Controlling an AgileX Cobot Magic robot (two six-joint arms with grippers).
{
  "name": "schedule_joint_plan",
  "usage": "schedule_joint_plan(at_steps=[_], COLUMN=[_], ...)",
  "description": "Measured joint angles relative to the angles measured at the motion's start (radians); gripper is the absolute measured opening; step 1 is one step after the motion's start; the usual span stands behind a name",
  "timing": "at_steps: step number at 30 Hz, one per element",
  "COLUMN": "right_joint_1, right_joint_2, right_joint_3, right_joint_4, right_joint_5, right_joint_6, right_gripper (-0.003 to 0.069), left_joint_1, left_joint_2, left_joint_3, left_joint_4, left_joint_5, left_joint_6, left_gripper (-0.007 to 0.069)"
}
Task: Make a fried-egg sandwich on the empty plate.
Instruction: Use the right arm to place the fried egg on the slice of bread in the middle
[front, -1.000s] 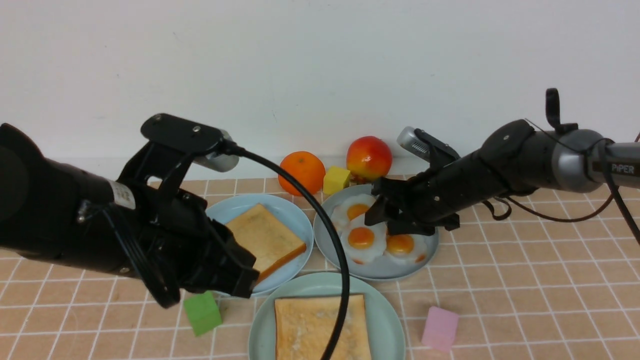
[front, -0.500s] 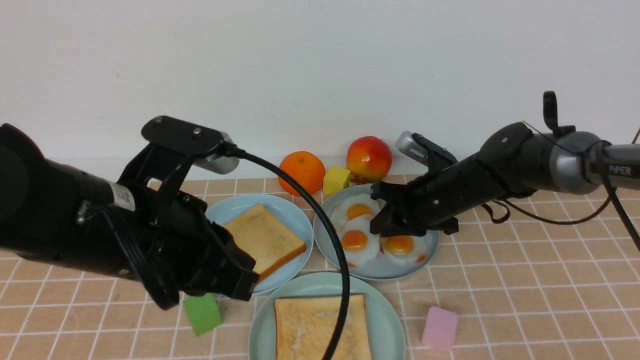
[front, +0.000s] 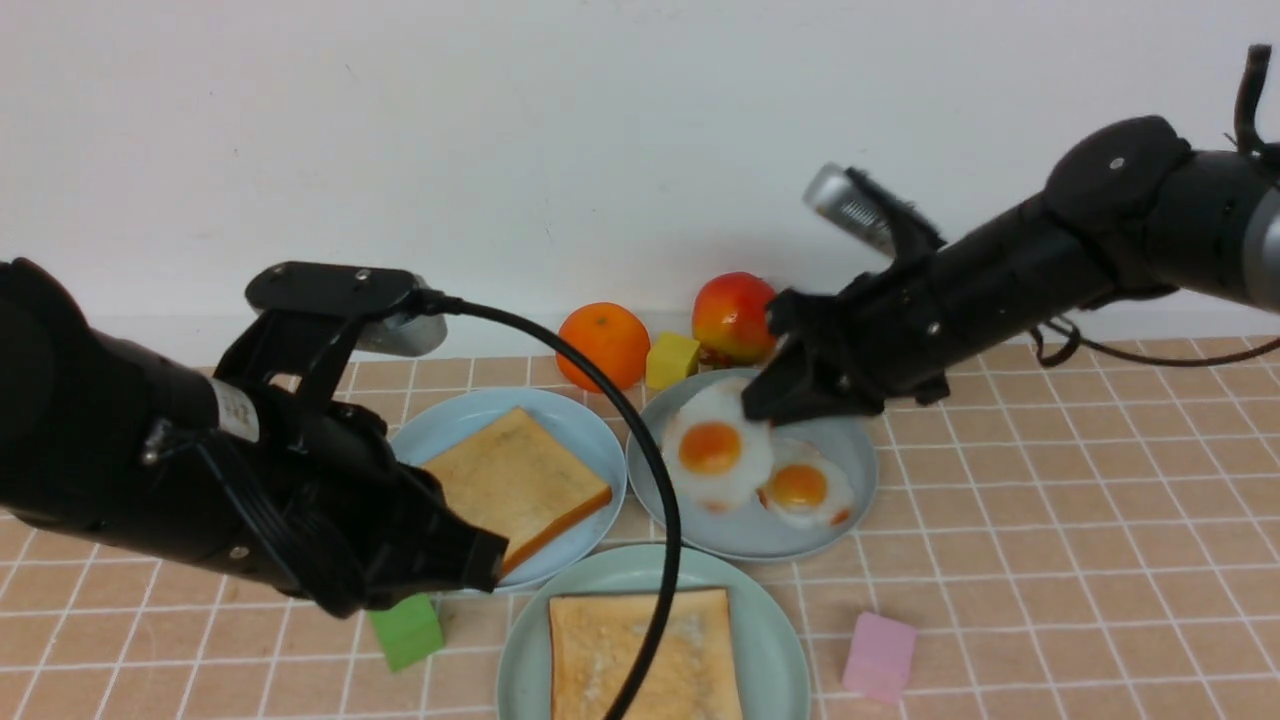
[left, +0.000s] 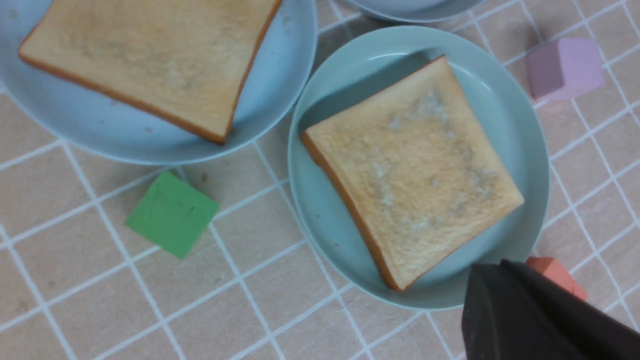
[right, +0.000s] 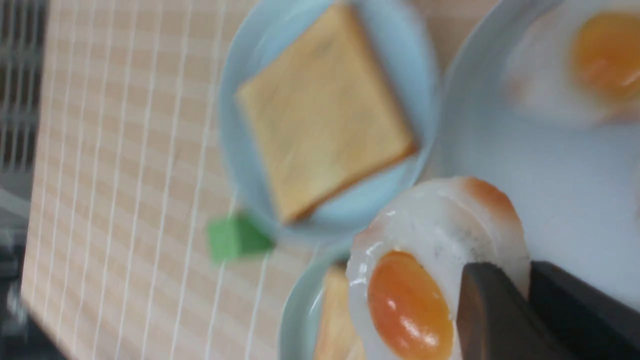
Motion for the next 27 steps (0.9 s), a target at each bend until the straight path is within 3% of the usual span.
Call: schedule_joint_plan(at_steps=[10, 16, 21, 22, 27], right_joint_1=[0.155, 0.185, 0.185, 0.185, 0.173], right_joint_2=[-0.021, -0.021, -0.021, -0.021, -0.041], right_joint_3=[0.225, 0.252, 0.252, 0.252, 0.253], right_joint_4=[0.101, 0.114, 0.090, 0.071, -0.014], right_joint_5=[-0.071, -0.168, -0.173, -0.165, -0.139], right_joint_6=[-0.102, -0.135, -0.136, -0.136, -0.135], right_gripper=[0.0092, 0.0107, 0.0221, 0.0292, 0.0475], left_joint_1=[0.000, 0.000, 0.000, 0.000, 0.000], left_joint_2=[-0.001, -0.001, -0.001, -0.001, -0.001], left_joint_3=[0.000, 0.000, 0.000, 0.000, 0.000], left_joint_4=[0.013, 0.013, 0.013, 0.013, 0.013], left_joint_5=[0.000, 0.000, 0.004, 0.004, -0.018], left_joint_6=[-0.015, -0.015, -0.015, -0.015, -0.026], left_gripper=[0.0002, 0.0006, 0.0013, 0.0017, 0.0022])
